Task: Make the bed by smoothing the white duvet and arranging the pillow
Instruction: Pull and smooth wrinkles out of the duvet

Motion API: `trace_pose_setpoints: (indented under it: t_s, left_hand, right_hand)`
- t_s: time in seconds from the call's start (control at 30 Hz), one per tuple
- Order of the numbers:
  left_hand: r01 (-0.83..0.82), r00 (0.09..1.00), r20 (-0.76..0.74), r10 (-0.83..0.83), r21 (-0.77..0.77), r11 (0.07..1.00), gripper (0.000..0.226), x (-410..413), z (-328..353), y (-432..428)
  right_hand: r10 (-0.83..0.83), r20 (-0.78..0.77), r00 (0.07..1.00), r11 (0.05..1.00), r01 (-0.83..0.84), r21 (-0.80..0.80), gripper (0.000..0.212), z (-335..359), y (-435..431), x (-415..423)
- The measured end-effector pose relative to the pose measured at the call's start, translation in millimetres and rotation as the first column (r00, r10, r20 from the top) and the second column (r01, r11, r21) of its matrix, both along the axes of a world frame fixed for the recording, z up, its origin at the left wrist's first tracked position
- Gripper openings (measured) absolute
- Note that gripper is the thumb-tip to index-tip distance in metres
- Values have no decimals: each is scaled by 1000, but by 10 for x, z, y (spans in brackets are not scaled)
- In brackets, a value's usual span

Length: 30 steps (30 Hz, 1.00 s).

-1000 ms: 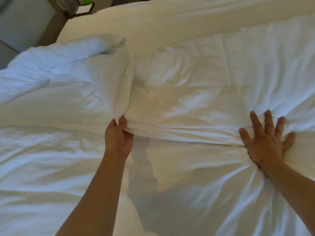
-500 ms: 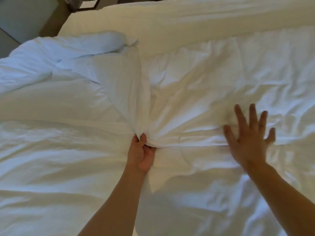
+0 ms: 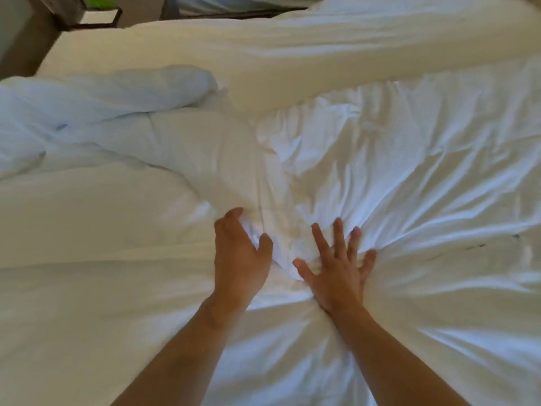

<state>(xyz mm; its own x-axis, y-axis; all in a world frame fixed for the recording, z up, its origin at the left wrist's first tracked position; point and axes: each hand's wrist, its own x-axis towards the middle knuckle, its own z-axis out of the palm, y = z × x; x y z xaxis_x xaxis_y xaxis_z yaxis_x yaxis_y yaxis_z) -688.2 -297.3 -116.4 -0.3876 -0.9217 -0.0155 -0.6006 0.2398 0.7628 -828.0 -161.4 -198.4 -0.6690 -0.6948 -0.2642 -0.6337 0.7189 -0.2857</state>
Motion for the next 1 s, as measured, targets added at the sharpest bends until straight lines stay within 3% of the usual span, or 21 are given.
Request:
trace_pose_setpoints:
  t_s: [0.07,0.13,0.17,0.23,0.3,0.37,0.43,0.5,0.57,0.63,0.7,0.77,0.83,0.93,1.0]
  left_hand:
    - [77,997,29,-72,-282,956,52,-114,146,-349]
    - [303,951,163,-261,-350,886,50,-369,228,-746]
    - [465,877,293,-381,-315,827,50,-517,256,-938]
    - [735,615,583,-531,-180,654,50,-744,261,-1298]
    - [858,323,788,-525,-10,513,57,-819,278,-1593]
    - [905,199,881,-429,3,426,64,-783,345,-1781]
    - [938,198,919,-341,-76,339,71,-673,522,-1875]
    - [919,332,895,-299,-235,317,70,-395,701,-1883]
    - [846,503,816,-283,-400,352,59,171,752,-1754]
    - [766,592,768,-246,-441,468,47,925,574,-1373]
    - [679,576,783,-233,-300,669,42,1492,242,-936]
    - [599,568,776,-272,-164,784,34,1706,-55,-667]
    - [566,580,760,-293,-117,816,32,1633,-101,-660]
    - [624,466,825,-320,-50,780,45,1318,170,-819]
    - [634,470,827,-310,-72,770,41,1082,355,-955]
  right_hand:
    - [-12,-32,999,1000,12,1,87,-49,-12,1]
    - [-20,-45,999,1000,20,-7,85,-88,-12,-10]
    - [-20,-49,999,1000,20,-10,84,-106,-12,-15]
    - [-15,-55,998,1000,14,-10,82,-143,-7,-36]
    - [-10,-56,998,1000,9,-19,81,-190,-9,-64]
    - [-8,-64,998,1000,6,-31,81,-229,0,-93]
    - [4,-61,998,999,-7,-50,79,-260,24,-124]
    - [6,-47,999,998,-9,-70,77,-262,27,-156]
    - [-4,-27,1000,997,2,-76,75,-228,13,-187]
    - [2,-8,1000,997,-2,-74,76,-198,6,-187]
    - [23,-14,1000,998,-24,-62,79,-179,21,-176]
    - [43,-18,999,998,-44,-39,81,-183,48,-153]
    - [44,-8,999,999,-44,-21,81,-183,58,-133]
    - [34,-22,999,999,-34,-21,82,-164,56,-113]
    - [31,-36,999,999,-32,-29,83,-178,60,-98]
